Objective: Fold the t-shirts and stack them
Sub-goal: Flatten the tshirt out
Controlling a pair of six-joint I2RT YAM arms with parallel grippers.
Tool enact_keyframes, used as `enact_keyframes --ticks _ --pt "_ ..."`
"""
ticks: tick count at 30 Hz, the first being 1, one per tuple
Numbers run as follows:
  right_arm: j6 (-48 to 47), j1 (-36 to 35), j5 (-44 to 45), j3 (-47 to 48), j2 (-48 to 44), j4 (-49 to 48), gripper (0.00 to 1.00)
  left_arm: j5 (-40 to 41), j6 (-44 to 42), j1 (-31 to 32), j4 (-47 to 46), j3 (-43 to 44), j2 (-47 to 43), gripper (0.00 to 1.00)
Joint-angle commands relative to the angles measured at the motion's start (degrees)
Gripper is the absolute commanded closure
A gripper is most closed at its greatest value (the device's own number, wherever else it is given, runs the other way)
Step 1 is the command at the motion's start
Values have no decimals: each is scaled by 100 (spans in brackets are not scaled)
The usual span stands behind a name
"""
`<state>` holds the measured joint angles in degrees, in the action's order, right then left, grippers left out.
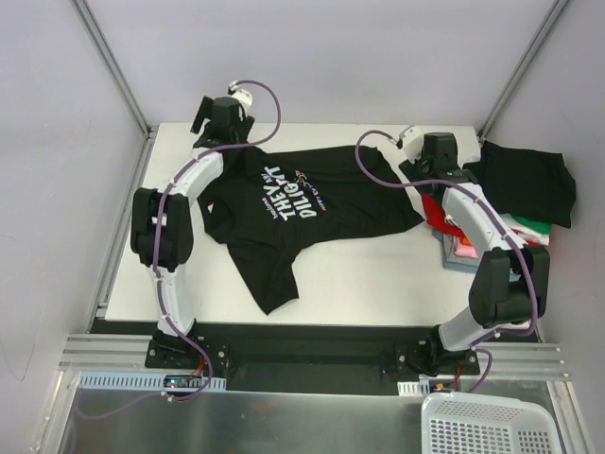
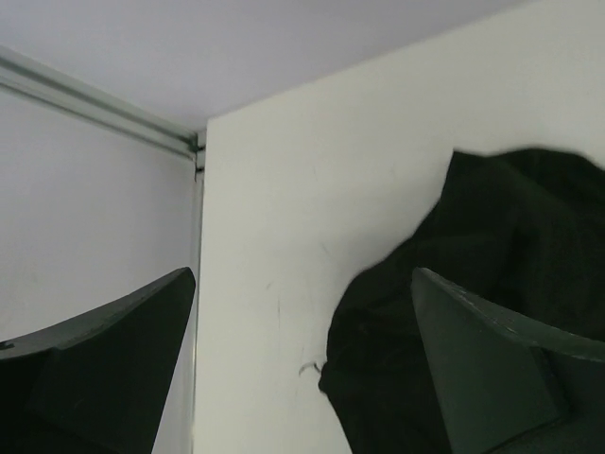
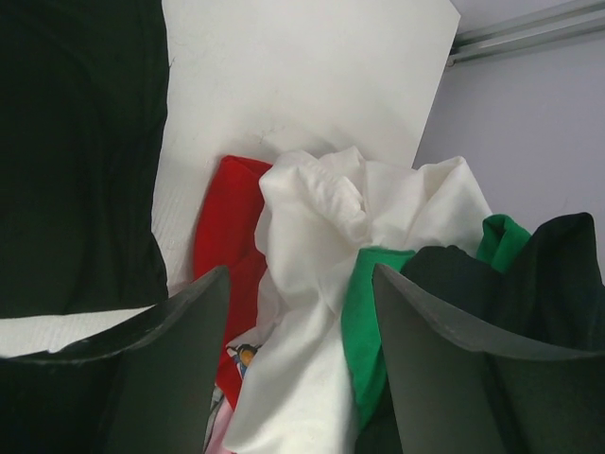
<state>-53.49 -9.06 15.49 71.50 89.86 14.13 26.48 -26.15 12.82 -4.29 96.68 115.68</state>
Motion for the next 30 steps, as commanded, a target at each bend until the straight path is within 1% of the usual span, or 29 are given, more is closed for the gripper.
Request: enact_keyframes --ticks 1,2,7,11,13,14,15,17,20,22,30 --pt "199 -139 -160 -31 -417 186 35 -484 -109 220 -71 -877 -1255 1" --pt "199 -183 -116 -40 -426 204 35 -573 -170 247 -71 -1219 -1389 1" --pt "225 -368 -116 -84 -373 379 36 -750 -548 546 -80 -2091 -2030 1" --pt "234 -482 -230 -40 -189 617 37 -706 -900 976 -80 -2951 -2339 3" --pt "173 -509 -230 -40 -23 739 39 -635 -953 1292 -80 -3242 -2514 6" --pt "138 -518 -239 -40 39 792 39 -618 -1023 1389 -80 -3539 -2602 7" --pt "85 -518 -222 -49 101 810 40 -583 -1050 1564 -80 -3690 -2690 8" --pt "-20 -518 -291 -49 215 994 41 -652 -1006 1697 -54 -4076 -3015 8" --pt "-91 -527 -379 -58 268 1232 42 -714 -997 1969 16 -4490 -3481 7" --pt "-91 -535 -397 -75 268 1302 42 -679 -962 2110 69 -4614 -3683 7" --pt "-117 -807 -547 -216 426 1558 42 -355 -874 2269 122 -4922 -3711 7"
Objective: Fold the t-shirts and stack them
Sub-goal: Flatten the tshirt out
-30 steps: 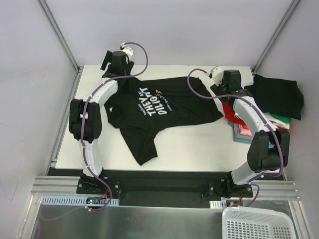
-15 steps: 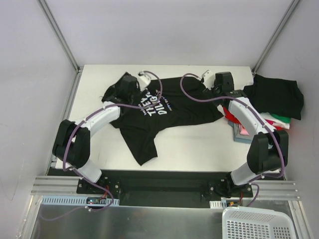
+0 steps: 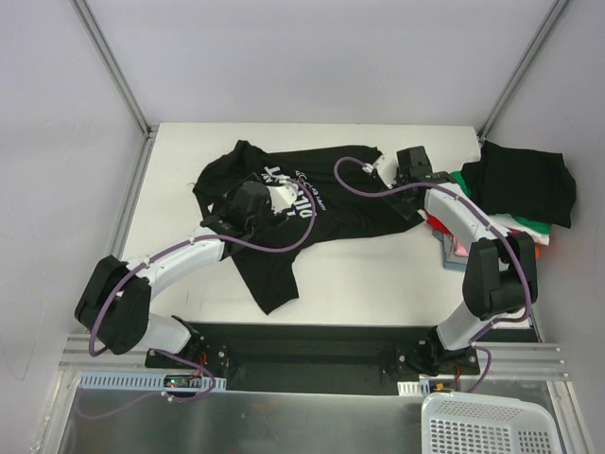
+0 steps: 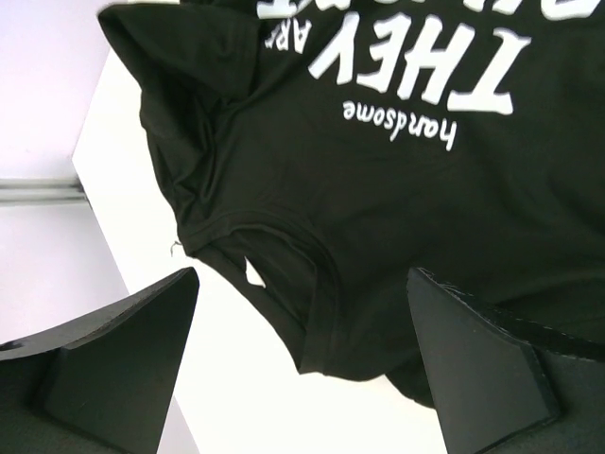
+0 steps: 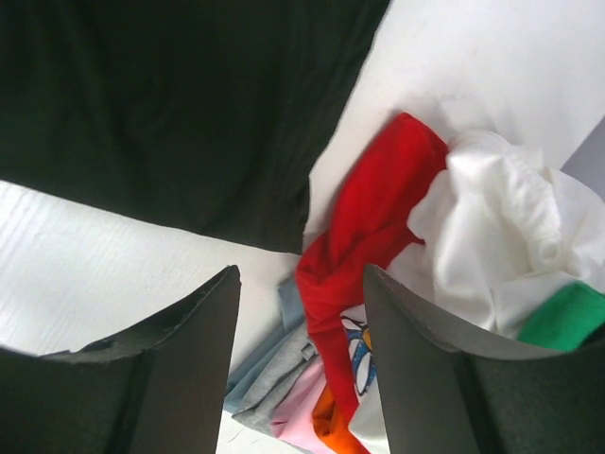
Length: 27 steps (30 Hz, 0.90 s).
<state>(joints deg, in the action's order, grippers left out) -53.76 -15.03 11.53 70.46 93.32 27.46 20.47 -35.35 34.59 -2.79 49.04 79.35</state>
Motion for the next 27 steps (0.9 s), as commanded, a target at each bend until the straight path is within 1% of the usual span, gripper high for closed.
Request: enact_keyframes --ticks 1,5,11,17,21,23,27 --pt "-74 -229 -160 -50 203 233 41 282 46 92 -29 -149 -34 7" --pt "278 -220 -116 652 713 295 40 475 -15 57 -81 175 299 7" --pt "401 -229 -125 1715 1451 435 37 335 -112 -119 -117 800 1055 7" --pt "234 -237 -160 1910 1637 382 32 124 -139 -295 -143 985 1592 7" --pt "234 -238 -212 2199 1760 698 29 45 -138 -383 -126 1081 1724 5" --pt "382 -238 -379 2375 1830 909 29 36 -191 -418 -117 1143 1750 5" --pt "821 -255 -1029 2999 2015 1813 28 54 -244 -479 6 1319 1820 4"
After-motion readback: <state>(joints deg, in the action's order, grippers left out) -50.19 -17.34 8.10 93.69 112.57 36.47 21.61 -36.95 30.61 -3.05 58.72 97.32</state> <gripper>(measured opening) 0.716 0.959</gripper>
